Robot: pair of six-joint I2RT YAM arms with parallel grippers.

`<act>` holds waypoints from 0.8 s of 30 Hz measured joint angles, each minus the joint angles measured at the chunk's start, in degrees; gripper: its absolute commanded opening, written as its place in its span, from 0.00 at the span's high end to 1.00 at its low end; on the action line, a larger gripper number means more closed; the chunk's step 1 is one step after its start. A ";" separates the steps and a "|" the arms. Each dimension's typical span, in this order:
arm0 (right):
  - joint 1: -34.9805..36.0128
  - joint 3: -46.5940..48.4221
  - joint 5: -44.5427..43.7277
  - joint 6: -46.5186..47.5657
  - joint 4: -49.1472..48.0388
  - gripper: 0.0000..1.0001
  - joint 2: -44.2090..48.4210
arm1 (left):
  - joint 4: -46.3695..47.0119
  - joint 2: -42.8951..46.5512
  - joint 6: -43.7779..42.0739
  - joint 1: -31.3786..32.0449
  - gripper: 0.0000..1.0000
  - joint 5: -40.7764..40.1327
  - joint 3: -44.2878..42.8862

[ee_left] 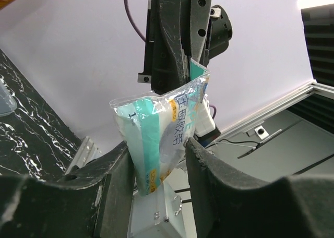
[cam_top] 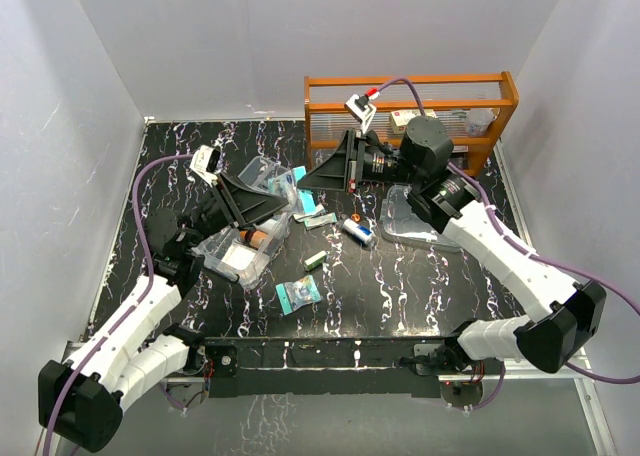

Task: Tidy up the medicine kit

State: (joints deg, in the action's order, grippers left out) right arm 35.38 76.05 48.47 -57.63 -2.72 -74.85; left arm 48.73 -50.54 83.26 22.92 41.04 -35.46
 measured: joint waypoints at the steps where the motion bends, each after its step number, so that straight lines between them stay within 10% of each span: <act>1: 0.00 0.00 -0.37 0.48 0.66 1.00 0.31 | -0.74 0.33 -0.55 0.00 0.59 -0.20 -0.07; 12: 0.00 -0.96 -4.00 2.25 4.70 1.00 3.72 | -2.40 1.40 -2.78 0.09 0.62 -1.70 -0.57; 21: -0.02 -1.81 -6.75 3.04 6.73 1.00 4.28 | -5.25 2.58 -6.27 0.09 0.88 -3.23 -0.57; 24: -0.11 -1.92 -6.95 3.58 7.93 0.79 4.28 | -7.21 3.02 -8.90 0.09 0.90 -3.61 -0.59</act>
State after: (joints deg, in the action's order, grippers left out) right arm 35.27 74.13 41.52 -54.04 5.21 -70.57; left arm 41.52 -47.53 74.37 23.00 37.43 -36.05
